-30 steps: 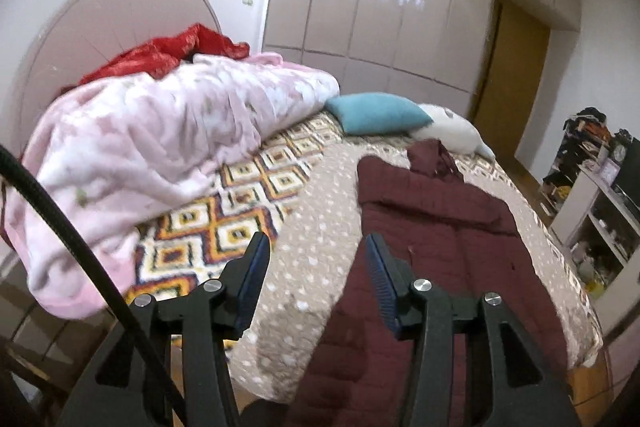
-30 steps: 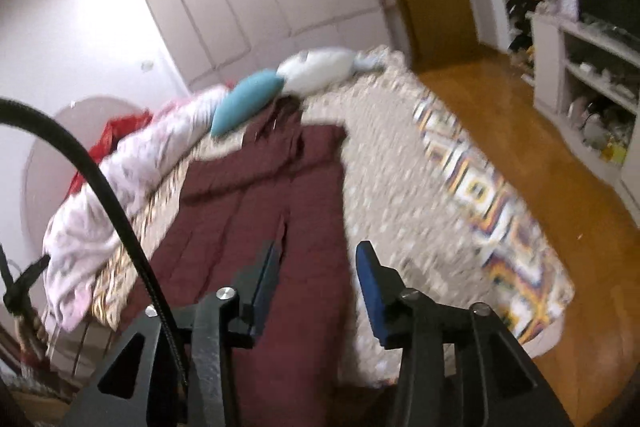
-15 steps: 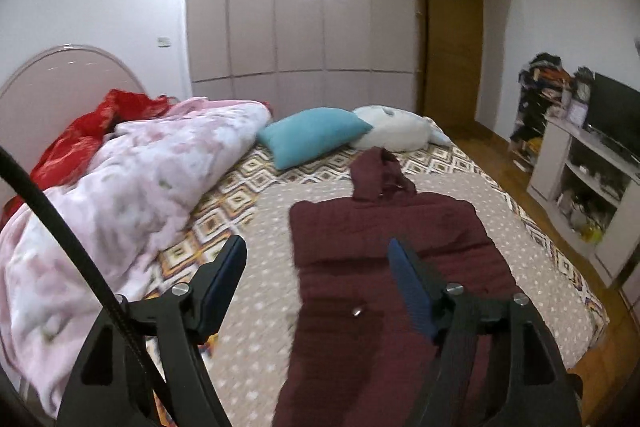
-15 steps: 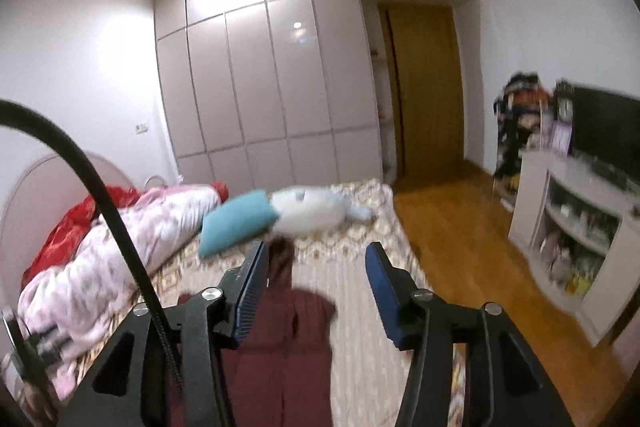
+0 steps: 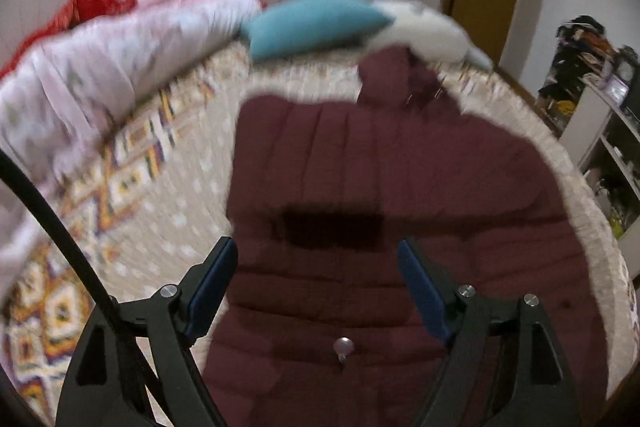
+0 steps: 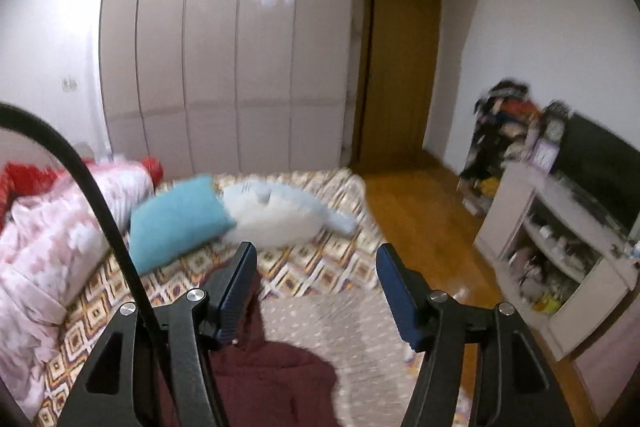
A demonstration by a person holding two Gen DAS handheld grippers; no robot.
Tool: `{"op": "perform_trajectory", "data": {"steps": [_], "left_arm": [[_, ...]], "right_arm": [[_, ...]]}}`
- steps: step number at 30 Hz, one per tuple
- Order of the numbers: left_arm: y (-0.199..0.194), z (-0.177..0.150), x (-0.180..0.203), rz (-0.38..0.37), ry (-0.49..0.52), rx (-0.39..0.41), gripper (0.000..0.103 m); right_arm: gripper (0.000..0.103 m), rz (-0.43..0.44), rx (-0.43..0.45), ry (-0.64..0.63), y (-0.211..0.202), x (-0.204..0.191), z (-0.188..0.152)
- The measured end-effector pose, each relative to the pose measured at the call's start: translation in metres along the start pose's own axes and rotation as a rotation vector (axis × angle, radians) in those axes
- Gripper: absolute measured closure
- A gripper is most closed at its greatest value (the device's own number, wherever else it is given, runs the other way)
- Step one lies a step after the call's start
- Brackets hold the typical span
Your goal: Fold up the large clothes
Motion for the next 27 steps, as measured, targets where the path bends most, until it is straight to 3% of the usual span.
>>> {"op": "perform_trajectory", "data": {"steps": [5, 8, 14, 18, 24, 25, 27], "left_arm": [[0.054, -0.028, -0.029, 0.007, -0.076, -0.080, 0.022], [0.063, -0.037, -0.037, 0.002, -0.095, -0.070, 0.022], [0.072, -0.045, -0.025, 0.065, 0.007, -0.032, 0.012], [0.070, -0.044, -0.028, 0.035, -0.014, -0.018, 0.012], [0.070, -0.044, -0.028, 0.024, -0.023, -0.006, 0.012], [0.070, -0.044, -0.028, 0.025, -0.023, -0.006, 0.012], [0.070, -0.045, -0.027, 0.025, -0.021, -0.005, 0.011]], "right_arm": [[0.036, 0.059, -0.178, -0.058, 0.134, -0.099, -0.071], [0.036, 0.114, -0.274, -0.082, 0.203, -0.151, -0.119], [0.038, 0.217, -0.401, -0.041, 0.305, -0.228, -0.195], [0.038, 0.234, -0.426, -0.001, 0.354, -0.252, -0.218], [0.040, 0.236, -0.438, 0.062, 0.407, -0.270, -0.224], [0.046, 0.229, -0.436, 0.064, 0.413, -0.271, -0.225], [0.095, 0.256, -0.442, 0.066, 0.416, -0.275, -0.226]]}}
Point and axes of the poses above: each gripper's, at about its wrist camera, not at the fingertips, and y roughly the way its jaws point, x to its right, z to its top, the point moved 6 cm from there along y, roughly the way its jaws point, and after that the axes turned 9 degrees about -z, right-handed, at the moved point
